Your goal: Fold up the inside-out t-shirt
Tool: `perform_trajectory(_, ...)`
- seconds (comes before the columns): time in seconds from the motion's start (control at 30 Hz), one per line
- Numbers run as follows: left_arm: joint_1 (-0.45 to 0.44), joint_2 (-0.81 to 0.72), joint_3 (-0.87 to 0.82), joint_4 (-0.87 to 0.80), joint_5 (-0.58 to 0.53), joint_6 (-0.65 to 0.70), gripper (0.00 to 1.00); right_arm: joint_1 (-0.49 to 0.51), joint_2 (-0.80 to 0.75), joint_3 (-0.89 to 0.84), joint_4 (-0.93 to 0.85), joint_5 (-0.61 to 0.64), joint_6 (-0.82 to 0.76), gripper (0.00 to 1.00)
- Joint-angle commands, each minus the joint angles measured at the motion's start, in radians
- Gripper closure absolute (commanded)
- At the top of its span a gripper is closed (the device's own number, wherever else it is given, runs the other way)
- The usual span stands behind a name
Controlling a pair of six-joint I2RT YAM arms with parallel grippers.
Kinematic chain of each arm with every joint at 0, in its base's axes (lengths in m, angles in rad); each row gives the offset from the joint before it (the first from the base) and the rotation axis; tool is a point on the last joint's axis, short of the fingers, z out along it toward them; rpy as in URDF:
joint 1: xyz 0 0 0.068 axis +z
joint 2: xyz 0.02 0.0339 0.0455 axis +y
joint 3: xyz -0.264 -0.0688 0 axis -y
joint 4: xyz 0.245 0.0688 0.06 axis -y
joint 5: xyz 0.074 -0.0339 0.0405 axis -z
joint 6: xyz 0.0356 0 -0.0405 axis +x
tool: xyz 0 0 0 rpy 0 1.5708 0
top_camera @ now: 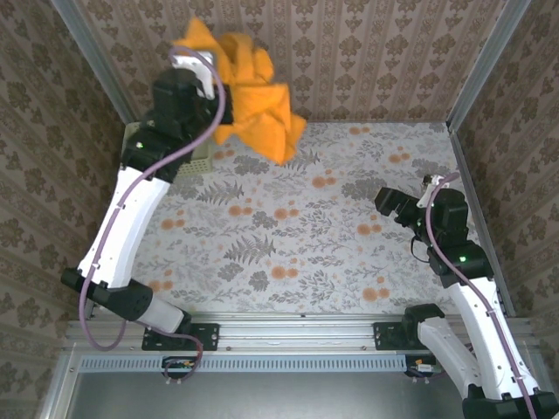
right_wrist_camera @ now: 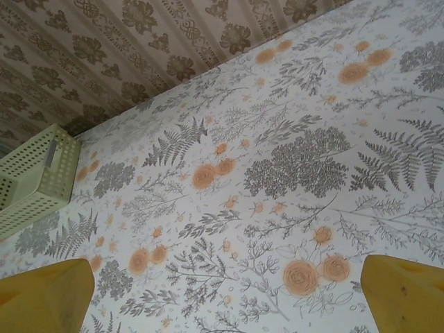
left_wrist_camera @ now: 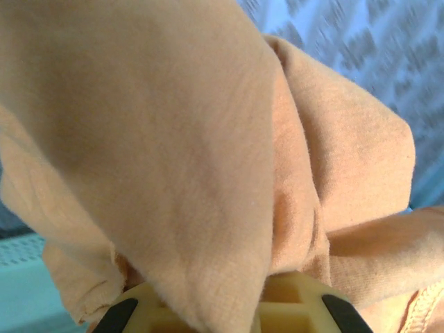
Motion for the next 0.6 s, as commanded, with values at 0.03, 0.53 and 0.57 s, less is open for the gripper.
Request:
perform_trajectory(0.03,-0.098,-0.074,-0.24,0.148,-0.001,-0.109,1.0,0.01,-0.026,-0.041,-0.048,-0.077,0.05,0.0)
perform_trajectory(0.53,-0.243,-0.189,-0.943,0.323,0.049,-0.479,0.41,0.363,0.146,-0.147,0.084,0.079,0.213,0.0)
perform_trajectory(0.57,-0.229,-0.217,-0.977,0.311,0.045,-0.482,0.33,0.393,0.179,-0.141,0.096,0.094,0.222,0.0)
